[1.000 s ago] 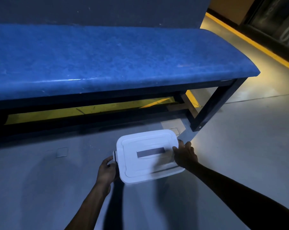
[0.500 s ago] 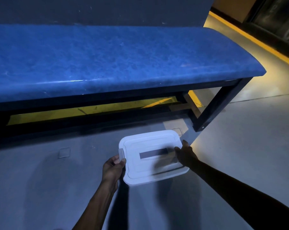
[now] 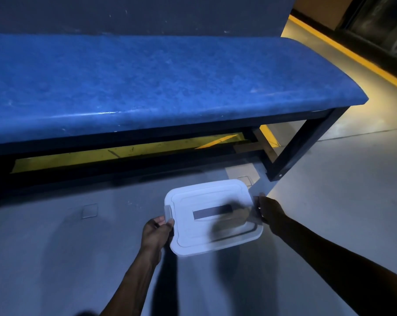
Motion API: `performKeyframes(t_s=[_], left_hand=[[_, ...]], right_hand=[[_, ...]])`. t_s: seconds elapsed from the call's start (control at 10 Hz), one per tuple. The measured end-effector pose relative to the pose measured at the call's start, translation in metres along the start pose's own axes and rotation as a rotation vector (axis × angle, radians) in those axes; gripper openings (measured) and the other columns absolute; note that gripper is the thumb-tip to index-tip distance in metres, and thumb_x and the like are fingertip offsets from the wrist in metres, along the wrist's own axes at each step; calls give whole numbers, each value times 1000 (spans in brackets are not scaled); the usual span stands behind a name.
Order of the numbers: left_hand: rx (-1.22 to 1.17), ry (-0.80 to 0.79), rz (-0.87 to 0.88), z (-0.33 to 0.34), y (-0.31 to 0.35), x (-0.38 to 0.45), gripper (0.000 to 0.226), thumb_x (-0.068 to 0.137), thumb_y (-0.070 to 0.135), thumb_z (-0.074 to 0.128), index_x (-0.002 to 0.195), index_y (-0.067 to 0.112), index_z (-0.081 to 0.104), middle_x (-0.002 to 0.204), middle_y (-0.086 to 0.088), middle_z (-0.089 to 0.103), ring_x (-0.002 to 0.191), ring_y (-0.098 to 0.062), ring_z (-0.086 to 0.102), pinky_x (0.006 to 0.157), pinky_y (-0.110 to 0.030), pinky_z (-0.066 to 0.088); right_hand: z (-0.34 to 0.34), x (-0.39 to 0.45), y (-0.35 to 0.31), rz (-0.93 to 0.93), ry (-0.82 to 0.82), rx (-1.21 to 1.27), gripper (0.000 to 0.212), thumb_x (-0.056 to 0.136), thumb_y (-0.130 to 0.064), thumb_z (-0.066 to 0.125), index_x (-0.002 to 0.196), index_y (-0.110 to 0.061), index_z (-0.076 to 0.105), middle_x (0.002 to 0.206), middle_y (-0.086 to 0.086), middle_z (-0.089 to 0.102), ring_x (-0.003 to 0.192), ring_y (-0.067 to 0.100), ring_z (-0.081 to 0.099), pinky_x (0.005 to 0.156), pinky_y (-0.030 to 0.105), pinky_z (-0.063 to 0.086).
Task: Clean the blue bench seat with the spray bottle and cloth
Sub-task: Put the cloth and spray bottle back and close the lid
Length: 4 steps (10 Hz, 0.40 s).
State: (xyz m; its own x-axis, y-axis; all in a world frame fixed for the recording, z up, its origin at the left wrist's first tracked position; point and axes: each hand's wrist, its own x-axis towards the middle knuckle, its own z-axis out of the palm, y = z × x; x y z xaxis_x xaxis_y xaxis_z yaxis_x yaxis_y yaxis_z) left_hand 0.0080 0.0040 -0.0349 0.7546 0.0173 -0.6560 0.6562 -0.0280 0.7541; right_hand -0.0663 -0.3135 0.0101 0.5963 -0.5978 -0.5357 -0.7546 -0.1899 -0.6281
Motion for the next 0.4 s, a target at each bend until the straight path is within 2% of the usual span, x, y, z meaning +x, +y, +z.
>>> performKeyframes(t_s=[0.1, 0.2, 0.3, 0.4], left_hand=[[10, 2, 3, 0, -1, -2, 35, 94, 8, 73, 124, 0, 58, 115, -18, 71, 99, -35, 71, 79, -34, 55], [22, 6, 11, 0, 3, -5, 28, 95, 8, 72, 118, 3, 57, 104, -12, 69, 93, -30, 68, 82, -35, 54], [21, 18, 40, 4, 1, -8, 22, 96, 7, 71, 112, 6, 56, 98, -5, 67, 91, -27, 66, 84, -35, 52], [36, 32, 56, 4, 4, -9, 13, 95, 7, 70, 101, 6, 59, 89, -7, 68, 80, -25, 65, 77, -33, 52]], right_hand=[[-3, 5, 8, 71, -17, 119, 13, 94, -14, 59, 86, -5, 64, 83, 21, 61, 73, 30, 59, 68, 39, 48], [-2, 4, 4, 27, -56, 51, 10, 94, -15, 62, 89, -6, 61, 80, 16, 58, 73, 27, 58, 67, 35, 47], [2, 16, -5, -26, -48, -59, 23, 102, -25, 56, 87, -7, 60, 82, 12, 59, 85, 27, 61, 81, 37, 50], [5, 17, -1, -71, -17, -98, 33, 103, -34, 53, 79, -13, 60, 76, 9, 61, 80, 25, 64, 79, 36, 54]])
